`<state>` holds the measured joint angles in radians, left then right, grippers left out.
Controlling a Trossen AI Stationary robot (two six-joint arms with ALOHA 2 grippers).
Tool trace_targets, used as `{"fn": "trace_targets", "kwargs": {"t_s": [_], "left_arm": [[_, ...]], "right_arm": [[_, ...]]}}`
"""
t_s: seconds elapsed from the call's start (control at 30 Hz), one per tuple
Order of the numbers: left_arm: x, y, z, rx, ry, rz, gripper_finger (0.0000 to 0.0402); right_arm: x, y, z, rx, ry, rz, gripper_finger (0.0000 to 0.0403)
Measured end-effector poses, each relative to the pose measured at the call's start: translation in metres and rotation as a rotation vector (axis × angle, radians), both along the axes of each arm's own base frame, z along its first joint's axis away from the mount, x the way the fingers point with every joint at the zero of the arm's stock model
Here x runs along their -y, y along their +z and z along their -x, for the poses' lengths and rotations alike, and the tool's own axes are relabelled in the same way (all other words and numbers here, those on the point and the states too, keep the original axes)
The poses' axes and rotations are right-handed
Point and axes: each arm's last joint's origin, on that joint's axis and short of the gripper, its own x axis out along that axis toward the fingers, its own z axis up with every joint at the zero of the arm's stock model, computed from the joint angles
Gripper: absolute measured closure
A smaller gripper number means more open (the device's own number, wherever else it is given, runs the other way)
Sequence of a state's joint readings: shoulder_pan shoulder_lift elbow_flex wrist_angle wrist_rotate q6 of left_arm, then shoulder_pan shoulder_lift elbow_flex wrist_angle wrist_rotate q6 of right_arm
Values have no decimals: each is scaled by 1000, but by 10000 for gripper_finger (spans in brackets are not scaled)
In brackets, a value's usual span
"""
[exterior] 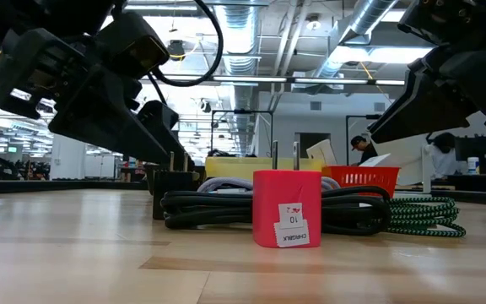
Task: Pick and place items into bin
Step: Put the black charger adapter into the black bin
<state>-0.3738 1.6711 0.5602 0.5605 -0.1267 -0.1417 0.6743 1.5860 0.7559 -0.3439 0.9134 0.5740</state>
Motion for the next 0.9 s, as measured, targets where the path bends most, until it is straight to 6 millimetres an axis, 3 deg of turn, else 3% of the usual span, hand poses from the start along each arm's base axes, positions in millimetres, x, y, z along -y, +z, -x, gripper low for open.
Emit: {"fn": "trace_targets", "kwargs": {"t_s": [0.9], "left_arm": [[0,0,0,6,30,-25,144]], "right_arm": [[0,0,0,-1,1,1,295]]}}
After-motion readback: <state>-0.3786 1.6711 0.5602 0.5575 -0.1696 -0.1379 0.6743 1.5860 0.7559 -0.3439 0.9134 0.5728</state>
